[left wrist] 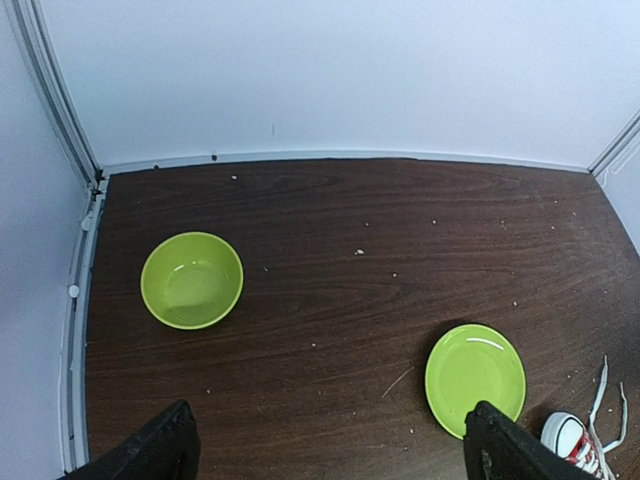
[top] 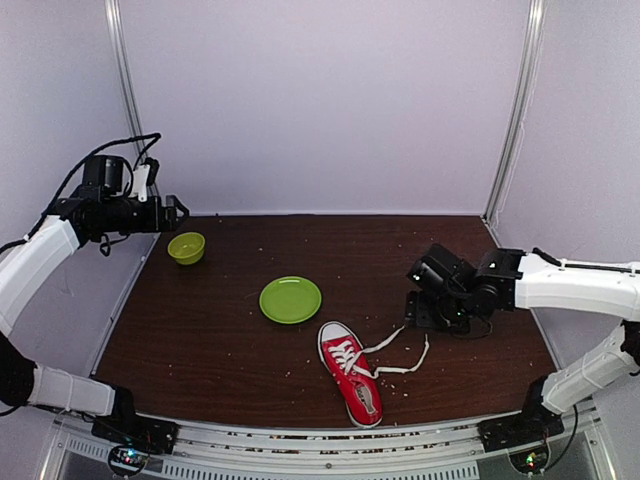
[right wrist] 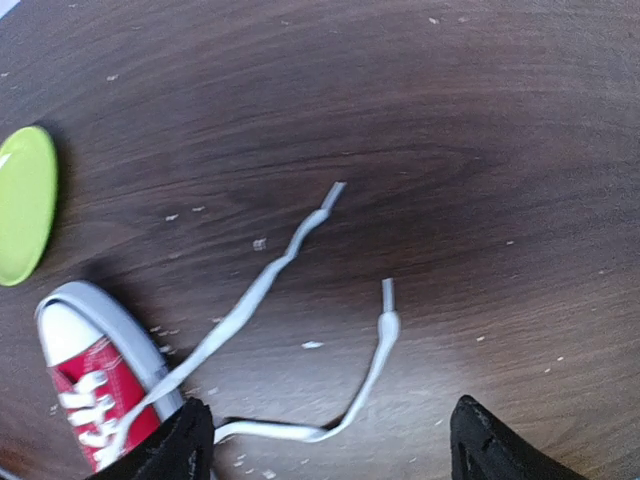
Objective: Tie the shoes
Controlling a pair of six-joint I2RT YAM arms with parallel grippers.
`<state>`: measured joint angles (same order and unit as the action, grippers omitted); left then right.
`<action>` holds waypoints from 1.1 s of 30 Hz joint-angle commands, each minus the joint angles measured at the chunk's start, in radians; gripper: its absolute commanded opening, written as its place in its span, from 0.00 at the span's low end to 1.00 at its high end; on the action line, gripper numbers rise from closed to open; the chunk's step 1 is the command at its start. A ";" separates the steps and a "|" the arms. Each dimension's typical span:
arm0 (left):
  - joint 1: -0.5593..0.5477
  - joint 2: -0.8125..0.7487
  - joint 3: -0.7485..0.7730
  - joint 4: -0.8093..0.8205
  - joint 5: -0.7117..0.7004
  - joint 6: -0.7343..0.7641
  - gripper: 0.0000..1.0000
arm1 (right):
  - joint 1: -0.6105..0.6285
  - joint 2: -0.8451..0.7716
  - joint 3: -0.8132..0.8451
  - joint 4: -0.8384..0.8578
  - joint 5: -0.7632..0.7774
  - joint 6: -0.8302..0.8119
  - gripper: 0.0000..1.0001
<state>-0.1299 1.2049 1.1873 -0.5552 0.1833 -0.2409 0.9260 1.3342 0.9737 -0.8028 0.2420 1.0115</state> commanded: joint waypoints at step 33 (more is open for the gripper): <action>0.004 0.002 -0.001 0.020 0.008 0.000 0.94 | -0.111 0.481 0.089 0.277 0.037 0.075 0.60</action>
<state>-0.1299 1.2125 1.1870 -0.5552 0.1696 -0.2413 0.8185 1.7977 1.0687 -0.5266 0.2443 1.0412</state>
